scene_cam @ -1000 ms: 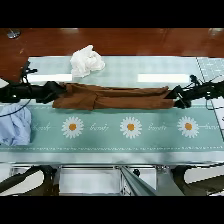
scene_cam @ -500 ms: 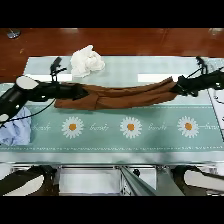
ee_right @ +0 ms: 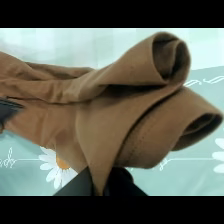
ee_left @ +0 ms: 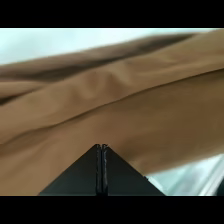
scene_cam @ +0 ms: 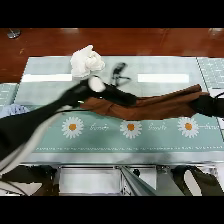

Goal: Fold the shirts.

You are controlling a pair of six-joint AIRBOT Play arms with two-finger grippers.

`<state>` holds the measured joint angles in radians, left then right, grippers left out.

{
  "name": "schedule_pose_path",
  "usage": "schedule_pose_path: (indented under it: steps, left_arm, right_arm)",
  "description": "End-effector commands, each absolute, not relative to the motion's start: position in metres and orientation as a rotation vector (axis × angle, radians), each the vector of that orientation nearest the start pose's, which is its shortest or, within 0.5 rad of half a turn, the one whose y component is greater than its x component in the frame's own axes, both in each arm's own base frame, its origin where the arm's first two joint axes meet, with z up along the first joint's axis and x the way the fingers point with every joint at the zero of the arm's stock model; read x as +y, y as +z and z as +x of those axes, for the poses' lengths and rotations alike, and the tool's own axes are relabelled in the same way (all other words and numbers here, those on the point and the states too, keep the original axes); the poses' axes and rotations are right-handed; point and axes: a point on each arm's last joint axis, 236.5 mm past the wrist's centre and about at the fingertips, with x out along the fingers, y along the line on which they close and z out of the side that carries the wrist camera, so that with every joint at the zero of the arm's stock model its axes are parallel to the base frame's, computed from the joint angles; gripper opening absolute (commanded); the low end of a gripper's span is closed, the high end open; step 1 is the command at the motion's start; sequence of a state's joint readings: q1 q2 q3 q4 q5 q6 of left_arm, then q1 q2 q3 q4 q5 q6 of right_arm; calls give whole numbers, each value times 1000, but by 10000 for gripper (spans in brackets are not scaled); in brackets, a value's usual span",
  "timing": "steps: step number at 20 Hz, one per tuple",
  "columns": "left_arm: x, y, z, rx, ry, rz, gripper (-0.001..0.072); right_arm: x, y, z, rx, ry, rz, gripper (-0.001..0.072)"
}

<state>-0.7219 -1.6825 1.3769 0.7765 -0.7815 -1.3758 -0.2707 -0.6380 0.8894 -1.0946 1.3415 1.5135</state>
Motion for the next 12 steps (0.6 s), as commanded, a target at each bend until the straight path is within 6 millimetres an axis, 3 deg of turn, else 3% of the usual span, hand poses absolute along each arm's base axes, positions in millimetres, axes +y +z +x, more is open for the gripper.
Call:
schedule_pose_path:
  steps: [1,4,6,8,9,10,12]
  left_arm:
    - [-513,-54,259,1338,-1022,-172,24]
    - [-545,-72,202,1469,-1124,-130,25]
    - [-550,-66,190,1494,-1165,-111,25]
    - [-544,-40,221,1448,-1165,-149,25]
    - [-532,-25,247,1422,-1151,-169,25]
    - [-513,-12,276,1396,-1122,-175,24]
    - [-454,13,334,1375,-1004,-204,24]
  right_arm:
    - [42,127,250,965,142,452,29]
    - [44,131,254,945,149,462,29]
    - [44,128,256,955,152,468,29]
    - [51,128,258,963,188,473,29]
    - [57,128,259,968,216,470,29]
    - [63,126,259,981,239,464,28]
    - [87,120,263,1019,308,446,28]
